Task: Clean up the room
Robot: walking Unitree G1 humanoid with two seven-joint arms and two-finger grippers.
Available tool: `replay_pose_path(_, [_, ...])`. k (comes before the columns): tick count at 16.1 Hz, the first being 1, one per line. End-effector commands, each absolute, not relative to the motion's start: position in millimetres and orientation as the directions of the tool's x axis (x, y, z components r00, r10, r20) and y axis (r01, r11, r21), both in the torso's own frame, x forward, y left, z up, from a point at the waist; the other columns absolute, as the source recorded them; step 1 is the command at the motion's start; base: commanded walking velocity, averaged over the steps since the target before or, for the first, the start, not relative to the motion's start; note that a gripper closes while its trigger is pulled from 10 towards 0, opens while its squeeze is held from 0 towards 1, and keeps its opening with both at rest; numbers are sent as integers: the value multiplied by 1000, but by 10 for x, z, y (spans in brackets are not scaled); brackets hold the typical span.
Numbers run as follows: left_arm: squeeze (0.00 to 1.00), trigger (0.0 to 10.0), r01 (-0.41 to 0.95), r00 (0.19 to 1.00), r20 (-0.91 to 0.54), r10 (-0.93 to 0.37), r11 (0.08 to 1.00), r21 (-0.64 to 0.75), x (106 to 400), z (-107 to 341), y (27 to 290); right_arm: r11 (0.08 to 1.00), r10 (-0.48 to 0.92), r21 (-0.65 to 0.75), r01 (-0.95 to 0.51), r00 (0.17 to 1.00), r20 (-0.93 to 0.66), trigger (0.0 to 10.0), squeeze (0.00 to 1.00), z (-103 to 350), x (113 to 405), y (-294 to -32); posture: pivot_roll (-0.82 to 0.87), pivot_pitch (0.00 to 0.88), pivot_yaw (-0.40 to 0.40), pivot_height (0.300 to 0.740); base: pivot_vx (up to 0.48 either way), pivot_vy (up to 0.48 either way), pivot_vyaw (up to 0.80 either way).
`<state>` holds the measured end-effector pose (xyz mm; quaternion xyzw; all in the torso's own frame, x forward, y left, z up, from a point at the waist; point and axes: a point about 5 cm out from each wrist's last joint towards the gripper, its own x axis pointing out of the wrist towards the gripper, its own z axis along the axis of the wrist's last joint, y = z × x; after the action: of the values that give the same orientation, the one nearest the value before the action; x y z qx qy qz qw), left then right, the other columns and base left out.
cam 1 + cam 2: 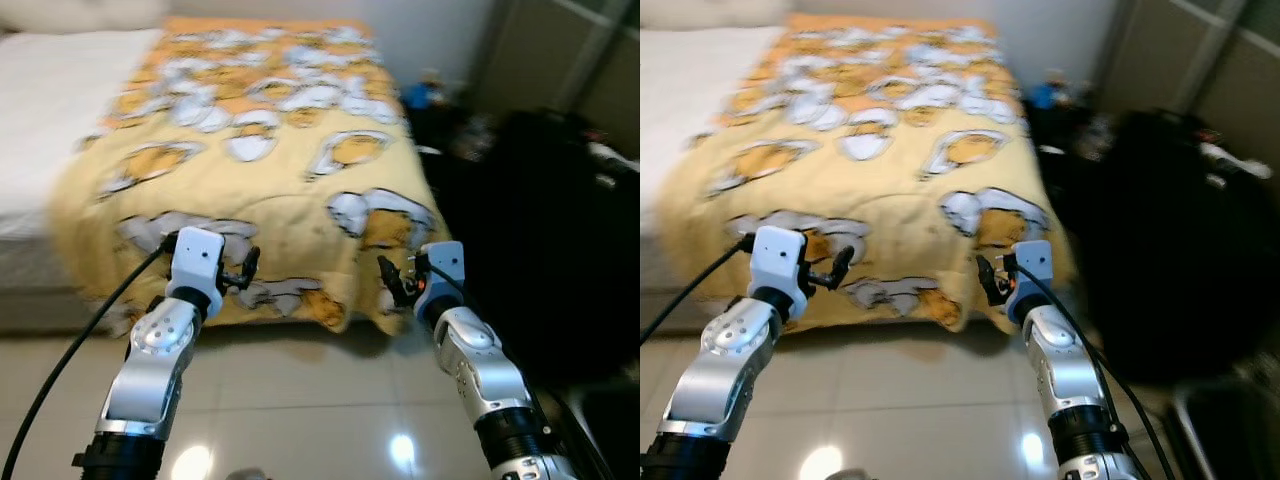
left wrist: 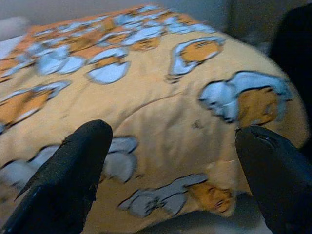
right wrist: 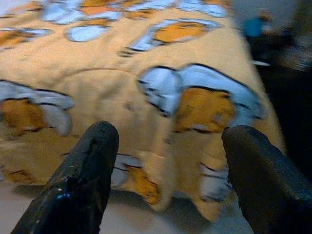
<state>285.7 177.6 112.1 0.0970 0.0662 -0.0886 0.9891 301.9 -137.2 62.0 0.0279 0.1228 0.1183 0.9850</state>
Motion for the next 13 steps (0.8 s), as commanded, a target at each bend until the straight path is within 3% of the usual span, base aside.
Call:
replay_pose_path(1, [0, 10000, 191, 976, -141, -168, 967, 170, 2879, 1135, 1754, 975, 223, 67, -212, 943, -248, 10000, 0, 623, 3043, -1413, 57, 0, -23, 740, 0, 0, -800])
replay_pose_path(9, [0, 10000, 184, 977, -140, -163, 970, 158, 2896, 1142, 1765, 976, 218, 56, -211, 943, -252, 10000, 0, 622, 3059, -1425, 55, 0, -23, 740, 0, 0, -800])
replay_pose_path(13, [0, 10000, 182, 977, -134, -163, 973, 141, 2902, 1149, 1777, 975, 220, 39, -217, 944, -245, 10000, 0, 622, 3056, -1419, 55, 0, -23, 740, 212, 0, 0])
